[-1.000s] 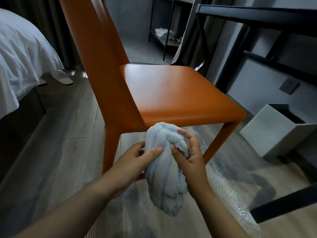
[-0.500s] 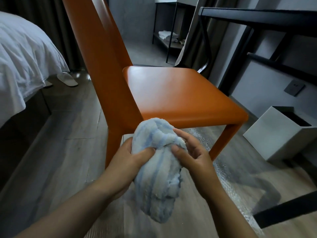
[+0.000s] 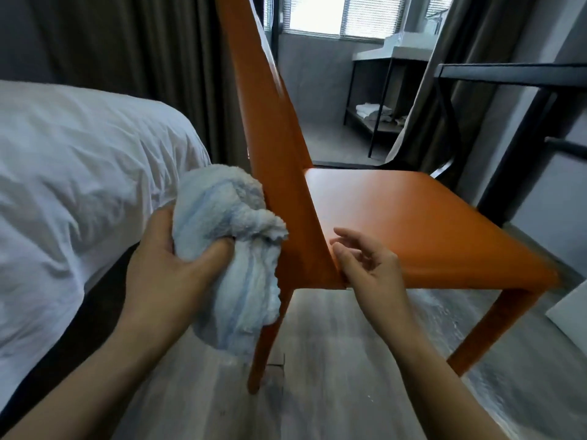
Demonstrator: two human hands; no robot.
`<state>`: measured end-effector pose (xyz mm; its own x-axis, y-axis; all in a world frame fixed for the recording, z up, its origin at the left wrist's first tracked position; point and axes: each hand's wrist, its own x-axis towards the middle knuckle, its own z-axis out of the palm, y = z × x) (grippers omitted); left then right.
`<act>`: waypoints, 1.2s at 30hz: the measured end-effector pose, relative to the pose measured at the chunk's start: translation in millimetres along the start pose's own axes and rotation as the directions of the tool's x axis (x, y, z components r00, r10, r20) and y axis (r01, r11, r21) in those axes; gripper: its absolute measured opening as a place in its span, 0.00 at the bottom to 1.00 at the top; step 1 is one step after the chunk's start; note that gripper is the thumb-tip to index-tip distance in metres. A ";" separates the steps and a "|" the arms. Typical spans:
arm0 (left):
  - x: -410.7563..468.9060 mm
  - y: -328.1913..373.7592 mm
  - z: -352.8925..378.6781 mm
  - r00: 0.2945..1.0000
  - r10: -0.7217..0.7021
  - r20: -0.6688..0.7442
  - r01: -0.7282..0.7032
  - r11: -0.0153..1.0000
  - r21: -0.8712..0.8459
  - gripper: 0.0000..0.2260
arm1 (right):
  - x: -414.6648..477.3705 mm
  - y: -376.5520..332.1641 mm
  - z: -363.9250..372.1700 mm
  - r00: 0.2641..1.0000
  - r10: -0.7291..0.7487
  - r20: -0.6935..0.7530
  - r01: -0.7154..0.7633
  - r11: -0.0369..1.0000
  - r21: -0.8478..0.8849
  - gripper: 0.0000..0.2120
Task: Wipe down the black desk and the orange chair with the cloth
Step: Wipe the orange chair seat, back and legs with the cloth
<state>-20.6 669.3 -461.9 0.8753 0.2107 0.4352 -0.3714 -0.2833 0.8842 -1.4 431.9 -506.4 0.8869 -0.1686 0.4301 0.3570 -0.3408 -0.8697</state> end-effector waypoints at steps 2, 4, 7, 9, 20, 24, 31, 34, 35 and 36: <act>12.4 6.7 -1.0 0.996 0.054 -0.066 -0.055 0.998 -0.013 0.15 | 5.5 -1.8 3.4 1.000 -0.008 0.006 0.008 1.000 0.002 0.15; 28.8 14.2 0.8 0.987 0.112 -0.115 -0.115 0.993 -0.025 0.15 | 10.5 -4.9 5.3 0.999 -0.027 0.017 0.027 1.000 -0.004 0.16; 65.3 35.8 1.9 0.957 0.215 -0.195 -0.223 0.975 -0.019 0.17 | 19.2 -9.5 9.2 0.999 -0.041 0.032 0.039 0.999 0.038 0.13; 90.5 55.6 1.1 0.925 0.288 -0.250 -0.291 0.956 0.023 0.23 | 22.9 -11.3 13.2 0.999 -0.036 0.029 0.035 0.998 0.042 0.11; 142.0 96.6 9.2 0.883 0.409 -0.229 -0.403 0.912 0.077 0.29 | 41.4 -20.7 20.4 1.000 -0.015 0.000 0.015 0.997 0.078 0.13; 148.9 100.8 15.7 0.884 0.433 -0.178 -0.424 0.902 0.084 0.31 | 46.4 -26.0 20.5 0.999 -0.038 -0.008 0.038 0.995 0.088 0.07; 140.0 76.9 30.0 0.894 0.406 -0.191 -0.404 0.913 0.050 0.33 | 45.9 -29.3 18.3 0.997 -0.078 -0.006 0.078 0.990 0.116 0.12; 125.6 61.4 39.3 0.891 0.415 -0.184 -0.406 0.910 0.087 0.34 | 42.8 -29.8 15.6 0.997 -0.072 0.009 0.069 0.981 0.179 0.13; 120.4 55.3 42.6 0.893 0.412 -0.181 -0.399 0.911 0.108 0.35 | 40.9 -29.9 14.3 0.997 -0.072 0.022 0.066 0.980 0.187 0.14; 115.5 49.1 45.9 0.896 0.407 -0.180 -0.389 0.912 0.128 0.36 | 39.0 -29.4 13.1 0.997 -0.073 0.038 0.065 0.980 0.189 0.16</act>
<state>76.5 636.8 -376.0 0.5770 0.2418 0.7801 -0.6397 -0.4600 0.6158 26.5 447.4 -467.2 0.8690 -0.1077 0.4829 0.4625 -0.1703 -0.8701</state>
